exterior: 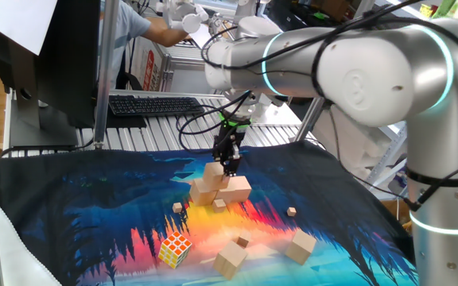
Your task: Stack the blocks into a pyramid shape
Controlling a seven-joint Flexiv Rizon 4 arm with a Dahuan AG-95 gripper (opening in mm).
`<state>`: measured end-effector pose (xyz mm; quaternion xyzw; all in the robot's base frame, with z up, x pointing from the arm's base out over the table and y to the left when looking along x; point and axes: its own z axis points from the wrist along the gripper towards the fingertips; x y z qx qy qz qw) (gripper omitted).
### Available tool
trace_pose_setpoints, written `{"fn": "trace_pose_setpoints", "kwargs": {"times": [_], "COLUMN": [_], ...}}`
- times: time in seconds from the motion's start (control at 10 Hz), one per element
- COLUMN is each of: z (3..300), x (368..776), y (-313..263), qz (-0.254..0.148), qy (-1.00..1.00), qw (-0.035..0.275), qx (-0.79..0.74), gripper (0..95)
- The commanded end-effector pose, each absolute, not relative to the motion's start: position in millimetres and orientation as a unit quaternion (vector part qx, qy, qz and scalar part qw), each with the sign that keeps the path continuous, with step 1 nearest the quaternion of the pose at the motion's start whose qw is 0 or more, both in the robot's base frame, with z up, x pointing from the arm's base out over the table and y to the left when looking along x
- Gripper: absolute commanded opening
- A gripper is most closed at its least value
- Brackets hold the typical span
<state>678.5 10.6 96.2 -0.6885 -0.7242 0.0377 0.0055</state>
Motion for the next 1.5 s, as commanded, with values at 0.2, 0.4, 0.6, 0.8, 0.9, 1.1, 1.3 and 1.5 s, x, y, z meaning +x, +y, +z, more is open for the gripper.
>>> {"fn": "trace_pose_setpoints", "kwargs": {"times": [0.2, 0.4, 0.6, 0.8, 0.9, 1.1, 1.3, 1.5], "z": [96.6, 95.8, 94.3, 93.7, 93.3, 91.8, 90.4, 90.4], "x": [679.8, 680.8, 681.7, 682.3, 682.7, 684.1, 684.6, 684.5], "y": [9.1, 8.6, 8.7, 7.5, 6.9, 4.4, 4.5, 4.4], "qz": [0.035, 0.034, 0.035, 0.034, 0.035, 0.033, 0.034, 0.034], "qy": [-0.724, -0.721, -0.717, -0.713, -0.713, -0.713, -0.714, -0.713], "qw": [0.007, 0.008, 0.007, 0.008, 0.007, 0.008, 0.008, 0.009], "qx": [-0.689, -0.692, -0.696, -0.701, -0.701, -0.700, -0.700, -0.700], "gripper": [0.0, 0.0, 0.0, 0.0, 0.0, 0.0, 0.0, 0.0]}}
